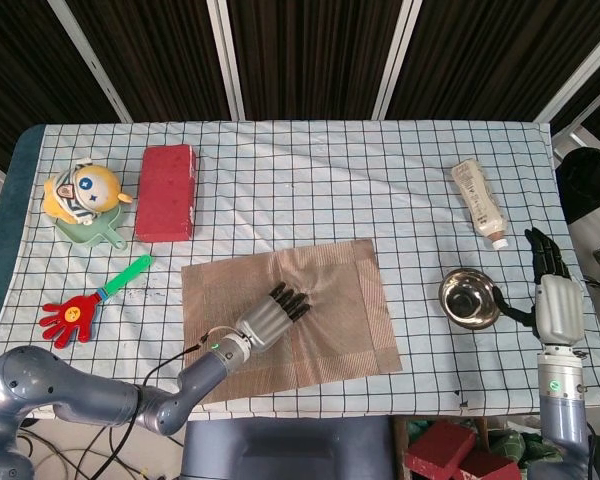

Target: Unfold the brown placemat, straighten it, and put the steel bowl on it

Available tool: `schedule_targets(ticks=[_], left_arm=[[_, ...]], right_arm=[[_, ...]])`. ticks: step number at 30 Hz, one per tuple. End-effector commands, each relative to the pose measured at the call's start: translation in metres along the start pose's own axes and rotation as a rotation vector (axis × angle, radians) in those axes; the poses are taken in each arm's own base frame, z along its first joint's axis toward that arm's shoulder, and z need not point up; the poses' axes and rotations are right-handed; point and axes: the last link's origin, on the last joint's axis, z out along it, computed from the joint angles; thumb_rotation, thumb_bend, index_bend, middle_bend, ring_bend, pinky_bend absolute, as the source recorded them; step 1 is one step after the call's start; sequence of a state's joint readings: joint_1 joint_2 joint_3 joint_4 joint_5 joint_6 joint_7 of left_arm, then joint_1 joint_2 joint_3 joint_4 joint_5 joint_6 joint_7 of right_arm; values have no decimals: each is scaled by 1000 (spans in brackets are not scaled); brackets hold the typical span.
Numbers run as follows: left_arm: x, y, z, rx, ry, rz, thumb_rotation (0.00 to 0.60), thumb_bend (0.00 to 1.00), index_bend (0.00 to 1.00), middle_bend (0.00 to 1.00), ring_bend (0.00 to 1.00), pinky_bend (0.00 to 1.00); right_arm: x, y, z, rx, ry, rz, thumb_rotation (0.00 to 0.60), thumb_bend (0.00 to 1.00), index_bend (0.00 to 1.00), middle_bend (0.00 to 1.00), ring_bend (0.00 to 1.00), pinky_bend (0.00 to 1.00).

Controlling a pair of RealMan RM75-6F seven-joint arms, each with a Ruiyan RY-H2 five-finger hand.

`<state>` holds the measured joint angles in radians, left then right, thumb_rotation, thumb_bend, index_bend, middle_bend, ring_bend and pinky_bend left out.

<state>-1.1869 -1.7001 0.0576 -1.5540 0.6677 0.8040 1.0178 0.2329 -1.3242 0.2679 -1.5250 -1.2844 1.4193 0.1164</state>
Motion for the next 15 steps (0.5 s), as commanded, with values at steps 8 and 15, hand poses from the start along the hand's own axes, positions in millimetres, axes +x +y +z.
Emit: schedule_targets(ticks=[8,15], left_arm=[[-5,-10,-3,-33,0,102,600,645,50,28,1,0],[-6,-14,-5,-57,22,177,600,647,50,28,1,0]], right_arm=[[2,1,1,-14,6,24,600,262,3,19,25,160],[2,1,2,-18,7,28,600,261,2,19,25,160]])
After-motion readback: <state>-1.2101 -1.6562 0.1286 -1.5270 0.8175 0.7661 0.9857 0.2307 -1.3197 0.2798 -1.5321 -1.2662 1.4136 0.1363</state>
